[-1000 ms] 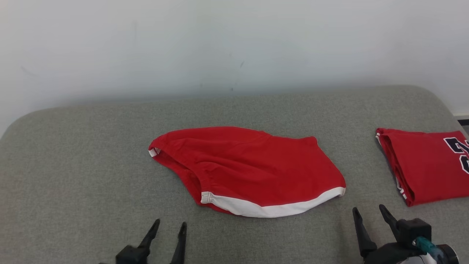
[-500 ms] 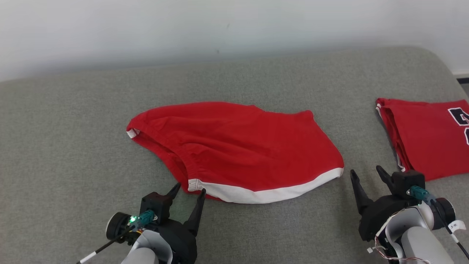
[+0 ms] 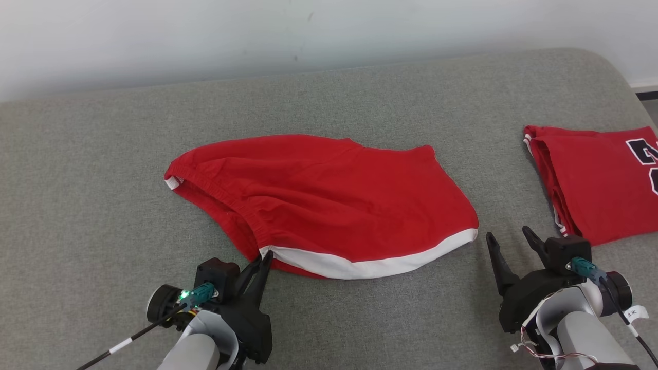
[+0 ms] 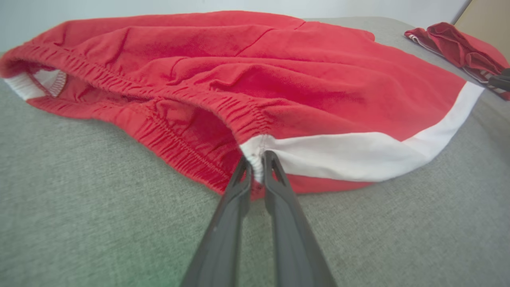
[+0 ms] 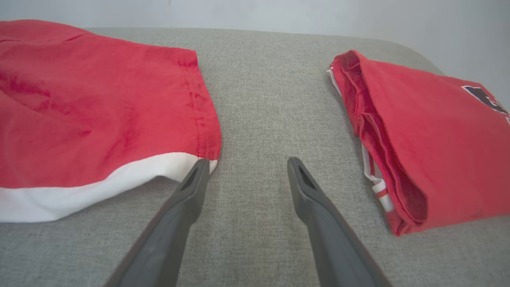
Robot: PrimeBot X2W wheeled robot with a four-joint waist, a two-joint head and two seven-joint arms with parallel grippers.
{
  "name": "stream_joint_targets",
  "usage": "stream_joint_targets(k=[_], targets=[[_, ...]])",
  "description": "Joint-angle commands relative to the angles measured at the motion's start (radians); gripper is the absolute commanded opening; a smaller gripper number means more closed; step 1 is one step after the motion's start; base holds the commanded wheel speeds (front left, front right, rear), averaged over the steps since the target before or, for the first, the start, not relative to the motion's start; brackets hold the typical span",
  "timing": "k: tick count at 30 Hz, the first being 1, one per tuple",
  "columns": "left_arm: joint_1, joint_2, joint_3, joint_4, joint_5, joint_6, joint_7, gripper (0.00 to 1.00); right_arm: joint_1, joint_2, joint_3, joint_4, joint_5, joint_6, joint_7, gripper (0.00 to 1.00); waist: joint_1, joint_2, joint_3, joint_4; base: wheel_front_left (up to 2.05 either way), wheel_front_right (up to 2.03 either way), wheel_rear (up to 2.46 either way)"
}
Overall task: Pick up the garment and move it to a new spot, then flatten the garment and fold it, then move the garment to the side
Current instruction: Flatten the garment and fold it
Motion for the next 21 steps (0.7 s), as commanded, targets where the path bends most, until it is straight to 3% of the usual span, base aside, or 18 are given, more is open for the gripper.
stream_joint_targets(k=[1,10,21], targets=[[-0.011,0.005,-0.005,0.004,-0.009,0.002,-0.006,0.00,-0.007,0.000,0.003,0.004,0.003,-0.003,-0.006,1.00,-0.0002,-0.0002,0.001,0.000,0.00,0.00,0.00],[0.037,0.028,0.018,-0.012,-0.033,0.019,-0.056,0.00,-0.022,-0.023,-0.016,0.006,0.005,-0.003,0.026,1.00,-0.0002,-0.0002,0.024,0.026,0.00,0.00,0.00],[0.039,0.007,0.022,-0.018,-0.023,0.022,-0.065,0.00,-0.014,-0.021,-0.016,-0.012,0.025,-0.003,0.104,1.00,-0.0002,-0.0002,0.047,0.082,0.00,0.00,0.00]])
